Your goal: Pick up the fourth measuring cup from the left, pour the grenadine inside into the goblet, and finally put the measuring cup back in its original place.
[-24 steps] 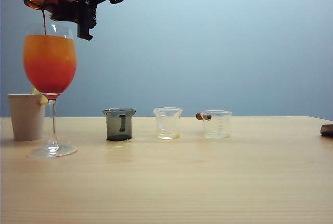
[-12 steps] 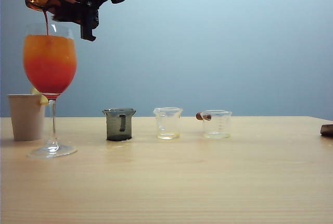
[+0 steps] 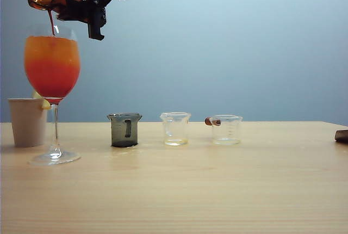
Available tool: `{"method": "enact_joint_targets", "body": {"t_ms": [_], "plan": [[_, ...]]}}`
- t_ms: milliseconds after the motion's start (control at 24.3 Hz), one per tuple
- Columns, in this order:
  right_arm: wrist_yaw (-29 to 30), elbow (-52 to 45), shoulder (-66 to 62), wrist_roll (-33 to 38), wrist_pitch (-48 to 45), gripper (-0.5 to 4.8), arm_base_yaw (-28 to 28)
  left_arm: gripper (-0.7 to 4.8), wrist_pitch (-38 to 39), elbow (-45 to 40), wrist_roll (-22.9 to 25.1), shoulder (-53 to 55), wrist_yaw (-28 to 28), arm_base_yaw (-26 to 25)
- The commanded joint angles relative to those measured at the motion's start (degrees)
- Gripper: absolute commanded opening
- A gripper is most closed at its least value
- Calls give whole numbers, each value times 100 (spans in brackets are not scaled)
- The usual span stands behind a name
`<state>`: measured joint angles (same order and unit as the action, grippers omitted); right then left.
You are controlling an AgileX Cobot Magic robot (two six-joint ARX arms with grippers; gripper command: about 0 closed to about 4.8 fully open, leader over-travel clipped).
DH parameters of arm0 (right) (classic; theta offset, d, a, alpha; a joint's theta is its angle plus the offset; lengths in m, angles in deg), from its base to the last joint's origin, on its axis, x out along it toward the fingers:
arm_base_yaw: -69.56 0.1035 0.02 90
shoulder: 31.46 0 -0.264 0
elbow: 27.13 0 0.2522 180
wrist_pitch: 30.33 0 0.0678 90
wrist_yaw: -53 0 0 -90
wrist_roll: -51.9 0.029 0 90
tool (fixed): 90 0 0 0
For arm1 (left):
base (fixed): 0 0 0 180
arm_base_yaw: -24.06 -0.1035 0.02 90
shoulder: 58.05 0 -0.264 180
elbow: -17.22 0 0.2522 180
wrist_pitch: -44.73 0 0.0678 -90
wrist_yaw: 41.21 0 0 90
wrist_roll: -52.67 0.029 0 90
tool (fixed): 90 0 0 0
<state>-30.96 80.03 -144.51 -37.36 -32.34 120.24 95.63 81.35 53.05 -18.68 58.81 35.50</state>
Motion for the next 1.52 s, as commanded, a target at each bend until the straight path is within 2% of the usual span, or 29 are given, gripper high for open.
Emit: {"method": "enact_joint_targets", "body": {"t_ms": [41,986,1520], "plan": [[4,146,66,-101,-98,54,13,-5,-31,17,2,-20,11,4],[28,188,66,-262,59,64,9,-5,52,17,4,-83,4,2],[35,446,50,-275,533,64,7,-5,94,17,105,-417,-479,-2]]}}
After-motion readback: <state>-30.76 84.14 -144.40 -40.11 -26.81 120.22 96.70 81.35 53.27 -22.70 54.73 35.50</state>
